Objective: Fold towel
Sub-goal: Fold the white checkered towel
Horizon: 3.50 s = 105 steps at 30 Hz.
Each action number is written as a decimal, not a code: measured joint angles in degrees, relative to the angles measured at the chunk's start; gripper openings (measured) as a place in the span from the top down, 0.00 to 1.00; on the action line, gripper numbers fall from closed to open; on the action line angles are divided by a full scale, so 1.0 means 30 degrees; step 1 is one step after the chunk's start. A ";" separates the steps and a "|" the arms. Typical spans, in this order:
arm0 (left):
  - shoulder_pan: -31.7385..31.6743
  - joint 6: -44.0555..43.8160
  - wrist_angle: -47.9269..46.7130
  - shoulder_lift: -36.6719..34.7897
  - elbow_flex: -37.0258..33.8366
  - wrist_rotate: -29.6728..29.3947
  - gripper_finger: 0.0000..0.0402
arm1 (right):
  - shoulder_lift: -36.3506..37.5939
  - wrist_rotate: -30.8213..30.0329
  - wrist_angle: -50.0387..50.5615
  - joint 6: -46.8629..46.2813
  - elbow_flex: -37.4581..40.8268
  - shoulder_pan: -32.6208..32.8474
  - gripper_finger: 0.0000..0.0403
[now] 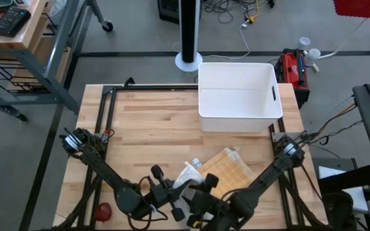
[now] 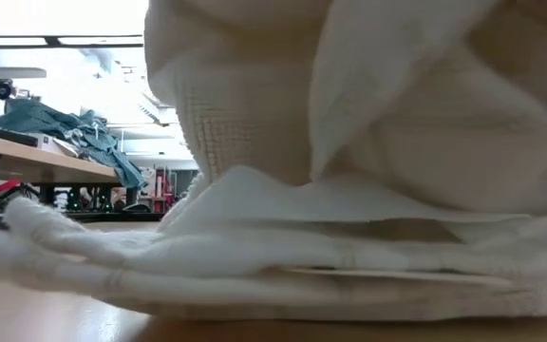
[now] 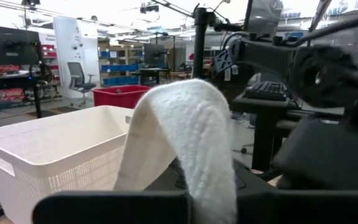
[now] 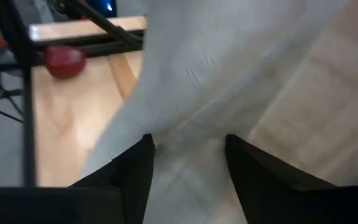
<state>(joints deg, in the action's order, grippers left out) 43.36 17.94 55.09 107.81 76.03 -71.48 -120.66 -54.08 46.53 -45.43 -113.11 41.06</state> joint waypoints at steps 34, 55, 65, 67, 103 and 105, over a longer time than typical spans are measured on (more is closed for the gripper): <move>0.0998 0.5309 -0.2709 -0.0095 -0.0015 -0.2499 0.75 | 0.0007 -0.1934 0.7227 0.3231 -0.0810 0.4230 1.00; 0.1419 0.2128 -0.3385 -0.0146 -0.0022 -0.2917 0.64 | 0.0007 -0.2494 0.7532 0.3013 -0.1240 0.4350 1.00; 0.1426 0.1772 -0.3489 -0.0160 -0.0501 -0.5385 0.51 | 0.0007 -0.2486 0.7828 0.3079 -0.0464 0.4291 1.00; 0.1379 0.1611 -0.3473 -0.0160 -0.0576 -0.5370 0.51 | 0.0000 -0.2468 0.7907 0.3160 -0.0165 0.4202 1.00; 0.3090 0.7854 -0.4873 -0.0845 -0.0648 -0.6215 0.63 | 0.1384 -0.1962 1.4478 0.0881 -0.1894 0.5536 1.00; 0.3245 0.7864 -0.4863 -0.0857 -0.0648 -0.6215 0.64 | 0.1392 -0.1899 1.4504 0.1240 -0.2003 0.5586 1.00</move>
<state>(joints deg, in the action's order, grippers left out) 53.09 41.53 40.50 105.24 74.08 -90.13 -116.49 -59.78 90.05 -41.71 -119.12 57.81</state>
